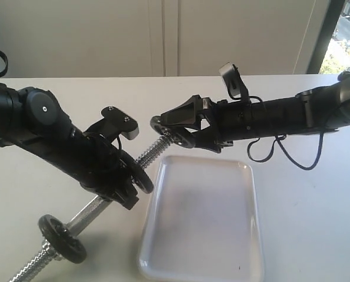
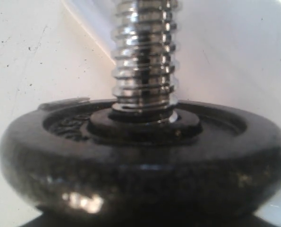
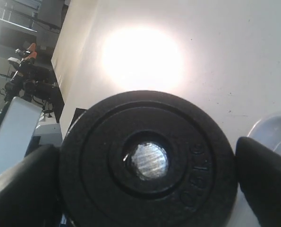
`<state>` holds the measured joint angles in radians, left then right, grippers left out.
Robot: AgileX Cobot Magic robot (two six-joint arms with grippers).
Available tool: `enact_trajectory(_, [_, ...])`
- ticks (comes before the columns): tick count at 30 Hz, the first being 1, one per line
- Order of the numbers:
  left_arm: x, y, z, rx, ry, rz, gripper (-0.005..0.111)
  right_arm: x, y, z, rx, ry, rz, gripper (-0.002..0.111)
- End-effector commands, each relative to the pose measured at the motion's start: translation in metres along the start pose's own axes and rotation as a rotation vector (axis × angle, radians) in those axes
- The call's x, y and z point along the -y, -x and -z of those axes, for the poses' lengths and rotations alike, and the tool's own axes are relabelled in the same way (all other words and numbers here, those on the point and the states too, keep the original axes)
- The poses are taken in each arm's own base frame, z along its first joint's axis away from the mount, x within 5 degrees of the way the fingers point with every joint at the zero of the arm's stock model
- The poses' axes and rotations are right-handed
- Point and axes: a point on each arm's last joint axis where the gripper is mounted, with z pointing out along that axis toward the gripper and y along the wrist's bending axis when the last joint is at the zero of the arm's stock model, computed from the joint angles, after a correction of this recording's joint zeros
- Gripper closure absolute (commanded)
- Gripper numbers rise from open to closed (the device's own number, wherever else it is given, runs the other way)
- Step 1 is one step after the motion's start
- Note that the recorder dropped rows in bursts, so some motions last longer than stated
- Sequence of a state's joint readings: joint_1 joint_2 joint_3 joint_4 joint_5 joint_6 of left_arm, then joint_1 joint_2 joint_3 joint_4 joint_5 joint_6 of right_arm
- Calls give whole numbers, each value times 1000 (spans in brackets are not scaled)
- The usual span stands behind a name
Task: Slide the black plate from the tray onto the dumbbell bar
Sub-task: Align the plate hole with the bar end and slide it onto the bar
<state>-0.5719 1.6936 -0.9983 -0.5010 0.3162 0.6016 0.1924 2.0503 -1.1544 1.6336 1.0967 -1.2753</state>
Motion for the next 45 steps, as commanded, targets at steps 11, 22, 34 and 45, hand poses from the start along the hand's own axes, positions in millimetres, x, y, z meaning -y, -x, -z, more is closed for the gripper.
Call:
enact_trajectory(11, [-5,17,11,157,65,102,107,-31,-15,-23,-28,181,39,108])
enact_trajectory(22, [-7,19,11,187,92,107,107,-43,-26,-40,-84,210,54,108])
enact_trajectory(34, [-7,20,13,193,94,107,107,-49,-32,-48,-106,225,46,40])
enact_trajectory(45, [-8,20,13,199,101,107,107,-47,-30,-45,-99,219,45,3])
